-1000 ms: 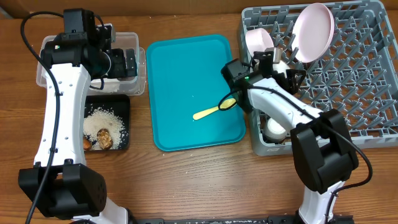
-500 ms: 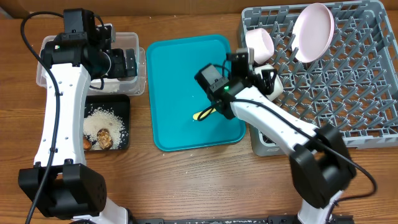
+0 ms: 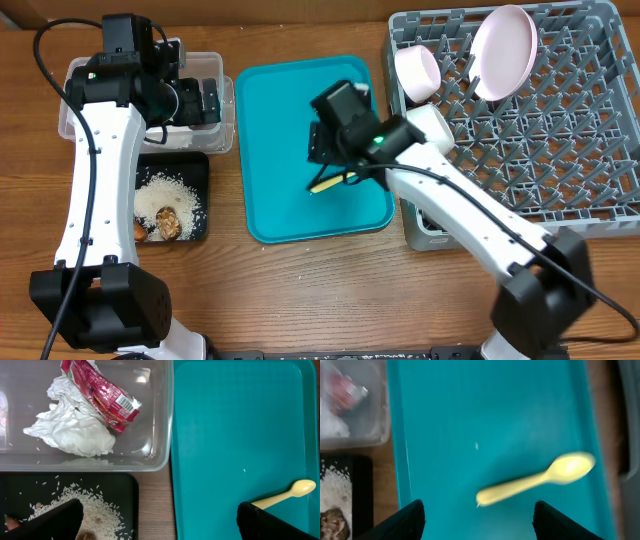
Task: Sort waste into correct bins and load items into the dishwasher
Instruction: 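Grasp the yellow spoon on the teal tray with the right gripper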
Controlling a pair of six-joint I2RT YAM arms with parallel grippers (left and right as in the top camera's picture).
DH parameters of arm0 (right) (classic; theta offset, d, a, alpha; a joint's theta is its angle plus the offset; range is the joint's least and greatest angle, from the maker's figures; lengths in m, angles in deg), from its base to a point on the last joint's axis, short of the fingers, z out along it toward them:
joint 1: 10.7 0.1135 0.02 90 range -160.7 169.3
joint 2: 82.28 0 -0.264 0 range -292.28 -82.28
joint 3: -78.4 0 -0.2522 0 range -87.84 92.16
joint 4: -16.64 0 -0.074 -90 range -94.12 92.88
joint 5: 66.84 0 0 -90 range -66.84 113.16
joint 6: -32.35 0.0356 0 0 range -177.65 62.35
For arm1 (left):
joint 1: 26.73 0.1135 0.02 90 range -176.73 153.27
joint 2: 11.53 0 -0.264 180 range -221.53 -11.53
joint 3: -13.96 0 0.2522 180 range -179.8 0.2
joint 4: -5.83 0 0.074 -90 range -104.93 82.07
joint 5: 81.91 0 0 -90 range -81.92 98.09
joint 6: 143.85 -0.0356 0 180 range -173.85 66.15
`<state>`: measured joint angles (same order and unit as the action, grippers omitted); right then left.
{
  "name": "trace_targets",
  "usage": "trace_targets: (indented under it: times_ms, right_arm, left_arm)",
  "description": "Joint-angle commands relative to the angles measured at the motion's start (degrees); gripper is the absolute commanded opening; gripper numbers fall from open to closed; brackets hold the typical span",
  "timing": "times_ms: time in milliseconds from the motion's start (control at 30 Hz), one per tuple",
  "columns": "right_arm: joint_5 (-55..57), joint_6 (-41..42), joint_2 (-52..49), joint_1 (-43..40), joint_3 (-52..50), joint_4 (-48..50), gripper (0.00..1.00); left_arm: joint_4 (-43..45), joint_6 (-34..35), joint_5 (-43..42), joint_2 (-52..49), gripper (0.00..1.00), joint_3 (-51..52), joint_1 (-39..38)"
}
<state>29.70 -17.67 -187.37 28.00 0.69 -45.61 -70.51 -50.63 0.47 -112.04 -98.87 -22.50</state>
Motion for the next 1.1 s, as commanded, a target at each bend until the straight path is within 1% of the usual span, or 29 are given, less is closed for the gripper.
trace_targets:
  times_ms: [0, 67, 100, 200, 300, 433, 467, 567, 633, 700, 733, 833, 900, 933, 1033, 1067]
  right_arm:
    - [-2.4, 14.7, -6.6, 0.2, 0.6, -0.2, 0.72]
    - [-2.3, 16.3, -9.0, 0.2, 0.6, -0.7, 0.71]
    - [-1.8, 18.7, -10.4, 0.2, 0.6, -1.8, 0.68]
    - [1.6, 21.9, -13.6, 0.1, 0.6, -4.3, 0.67]
    - [4.2, 24.0, -14.1, -0.5, 0.5, -4.8, 0.67]
    - [4.6, 25.4, -14.8, -2.4, -1.4, -1.3, 0.66]
    - [4.6, 26.5, -15.0, -2.8, -2.7, 0.4, 0.64]
    - [4.6, 26.5, -15.5, -3.5, -4.0, 3.5, 0.62]
    - [4.6, 26.5, -15.5, -3.7, -4.0, 4.2, 0.58]
    - [4.6, 26.5, -15.5, -3.7, -4.2, 4.4, 0.52]
    - [4.6, 26.5, -15.5, -3.7, -4.4, 4.6, 0.46]
    - [4.5, 26.5, -15.5, -3.7, -5.7, 5.9, 0.26]
    - [3.8, 26.5, -15.5, -3.7, -7.5, 7.4, 0.10]
    - [3.7, 26.4, -15.5, -3.7, -7.7, 7.4, 0.04]
    - [3.5, 23.7, -15.5, -3.7, -7.7, 8.3, 0.04]
    - [1.5, 19.6, -15.5, -3.7, -7.5, 9.4, 0.04]
  left_arm:
    - [0.0, 0.4, 0.4, 0.7, 1.00, -1.4, -0.1]
    - [0.0, 0.4, 0.4, 0.7, 1.00, -1.4, -0.1]
    - [0.0, 0.4, 0.4, 0.7, 1.00, -1.4, -0.1]
    - [0.0, 0.4, 0.4, 0.7, 1.00, -1.4, -0.1]
    - [0.0, 0.4, 0.4, 0.7, 1.00, -1.4, -0.1]
    - [0.0, 0.4, 0.4, 0.7, 1.00, -1.4, -0.1]
    - [0.0, 0.4, 0.4, 0.7, 1.00, -1.4, -0.1]
    - [0.0, 0.4, 0.4, 0.7, 1.00, -1.4, -0.1]
    - [0.0, 0.4, 0.4, 0.7, 1.00, -1.4, -0.1]
    - [0.0, 0.4, 0.4, 0.7, 1.00, -1.4, -0.1]
    - [0.0, 0.4, 0.4, 0.7, 1.00, -1.4, -0.1]
    - [0.0, 0.4, 0.4, 0.7, 1.00, -1.4, -0.1]
    - [0.0, 0.4, 0.4, 0.7, 1.00, -1.4, -0.1]
    - [0.0, 0.4, 0.4, 0.7, 1.00, -1.4, -0.1]
    - [0.0, 0.4, 0.4, 0.7, 1.00, -1.4, -0.1]
    - [0.0, 0.4, 0.4, 0.7, 1.00, -1.4, -0.1]
